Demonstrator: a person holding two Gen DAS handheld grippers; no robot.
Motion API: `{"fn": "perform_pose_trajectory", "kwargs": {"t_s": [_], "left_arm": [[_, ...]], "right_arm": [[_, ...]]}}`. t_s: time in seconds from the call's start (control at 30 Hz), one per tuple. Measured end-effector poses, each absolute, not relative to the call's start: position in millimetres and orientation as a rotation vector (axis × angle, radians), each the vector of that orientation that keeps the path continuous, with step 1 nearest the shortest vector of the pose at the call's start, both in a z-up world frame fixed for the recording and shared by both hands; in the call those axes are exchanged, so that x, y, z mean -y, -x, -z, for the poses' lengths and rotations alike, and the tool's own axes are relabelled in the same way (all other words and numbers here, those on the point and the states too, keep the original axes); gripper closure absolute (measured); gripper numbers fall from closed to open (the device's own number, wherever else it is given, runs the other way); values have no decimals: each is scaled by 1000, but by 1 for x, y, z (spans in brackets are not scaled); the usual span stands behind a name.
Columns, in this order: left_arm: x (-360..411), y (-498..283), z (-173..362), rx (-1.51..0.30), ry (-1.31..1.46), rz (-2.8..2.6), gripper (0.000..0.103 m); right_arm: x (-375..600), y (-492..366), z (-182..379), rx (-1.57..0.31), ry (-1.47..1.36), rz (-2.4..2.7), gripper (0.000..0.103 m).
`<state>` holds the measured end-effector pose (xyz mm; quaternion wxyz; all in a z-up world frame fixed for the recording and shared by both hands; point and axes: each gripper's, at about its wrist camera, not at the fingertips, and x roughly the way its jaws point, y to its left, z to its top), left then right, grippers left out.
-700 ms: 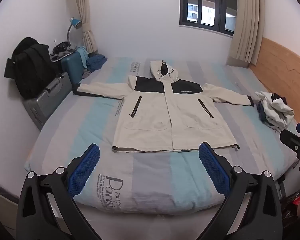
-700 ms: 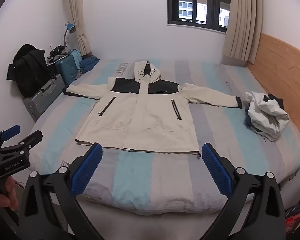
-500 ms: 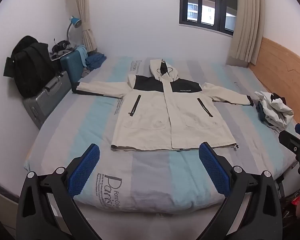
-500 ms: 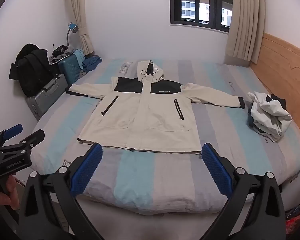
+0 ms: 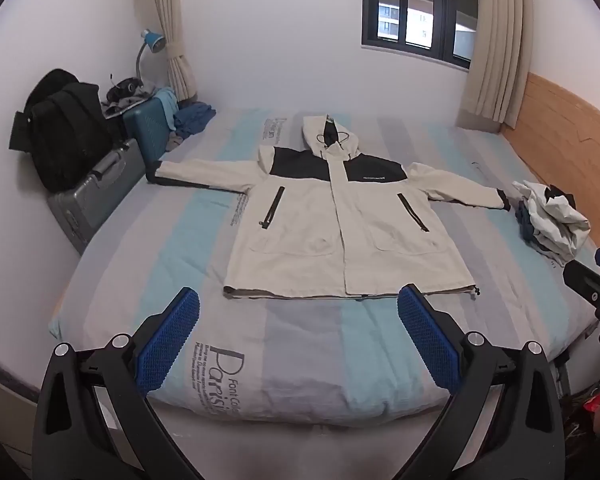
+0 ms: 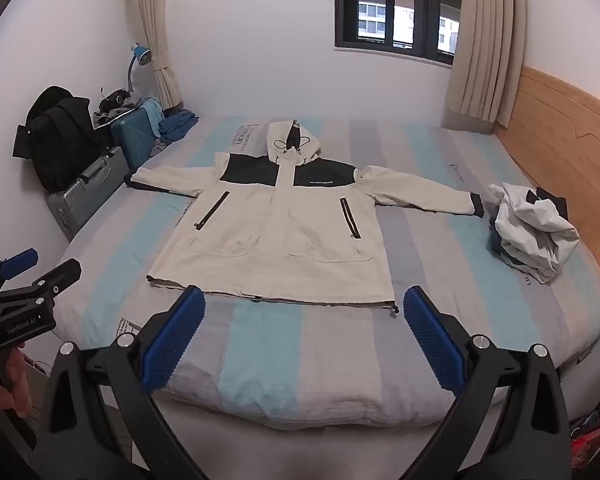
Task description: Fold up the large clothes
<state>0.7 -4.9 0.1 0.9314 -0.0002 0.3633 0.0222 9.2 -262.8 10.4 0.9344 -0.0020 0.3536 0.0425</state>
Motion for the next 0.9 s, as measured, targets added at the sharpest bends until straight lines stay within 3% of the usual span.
{"fn": "perform_pose_trajectory", "kwargs": {"t_s": [0.9], "left_arm": [[12, -2, -2, -746, -33, -56, 6]], "right_arm": [[260, -10, -9, -746, 23, -100, 7]]}}
